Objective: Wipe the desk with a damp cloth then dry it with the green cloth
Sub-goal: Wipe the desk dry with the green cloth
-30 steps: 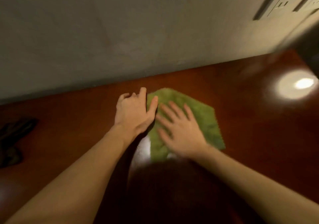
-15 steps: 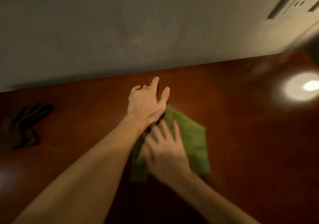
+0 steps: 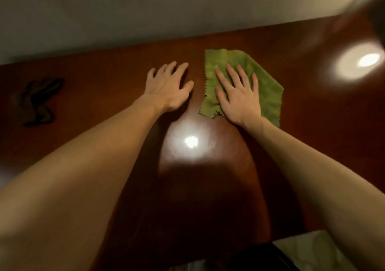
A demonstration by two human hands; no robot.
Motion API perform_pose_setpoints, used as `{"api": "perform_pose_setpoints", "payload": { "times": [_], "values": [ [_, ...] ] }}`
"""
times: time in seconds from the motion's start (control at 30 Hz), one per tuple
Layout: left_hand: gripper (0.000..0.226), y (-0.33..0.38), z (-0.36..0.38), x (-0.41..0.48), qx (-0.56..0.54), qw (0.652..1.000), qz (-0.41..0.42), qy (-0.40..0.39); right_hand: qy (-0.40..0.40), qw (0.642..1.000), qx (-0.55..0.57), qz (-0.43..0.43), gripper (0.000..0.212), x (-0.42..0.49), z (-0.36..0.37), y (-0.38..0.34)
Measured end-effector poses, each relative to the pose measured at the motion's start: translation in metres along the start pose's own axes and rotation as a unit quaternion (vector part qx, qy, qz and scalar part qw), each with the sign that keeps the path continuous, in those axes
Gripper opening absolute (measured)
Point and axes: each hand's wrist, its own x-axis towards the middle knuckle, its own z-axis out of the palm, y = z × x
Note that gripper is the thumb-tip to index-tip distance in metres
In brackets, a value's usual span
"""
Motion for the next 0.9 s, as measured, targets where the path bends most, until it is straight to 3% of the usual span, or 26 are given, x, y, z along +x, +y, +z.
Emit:
{"api": "perform_pose_setpoints", "payload": {
  "times": [0.17,0.37,0.57,0.63,0.77,0.9],
  "values": [
    [0.071,0.012,0.038,-0.064,0.050,0.999,0.013,0.002,-0.007,0.999,-0.012,0.032,0.056,-0.127,0.000,-0.012],
    [0.069,0.024,0.067,-0.114,0.014,0.999,0.006,0.031,-0.052,0.997,-0.017,0.063,0.058,-0.292,0.001,-0.027],
    [0.062,0.024,0.048,-0.122,0.006,0.999,0.021,-0.030,-0.022,0.974,-0.006,0.224,0.058,-0.259,-0.007,0.040],
    [0.059,0.017,0.035,-0.122,0.022,0.997,0.044,-0.064,-0.017,0.972,-0.013,0.234,0.057,-0.257,-0.006,0.042],
    [0.058,-0.008,0.018,-0.127,0.038,0.987,0.098,-0.121,-0.030,0.986,-0.030,0.163,0.059,-0.268,0.000,-0.019],
    [0.064,-0.035,0.015,-0.145,0.064,0.985,0.116,-0.109,-0.076,0.996,0.015,-0.045,0.058,-0.282,0.016,-0.143]
  ]
}}
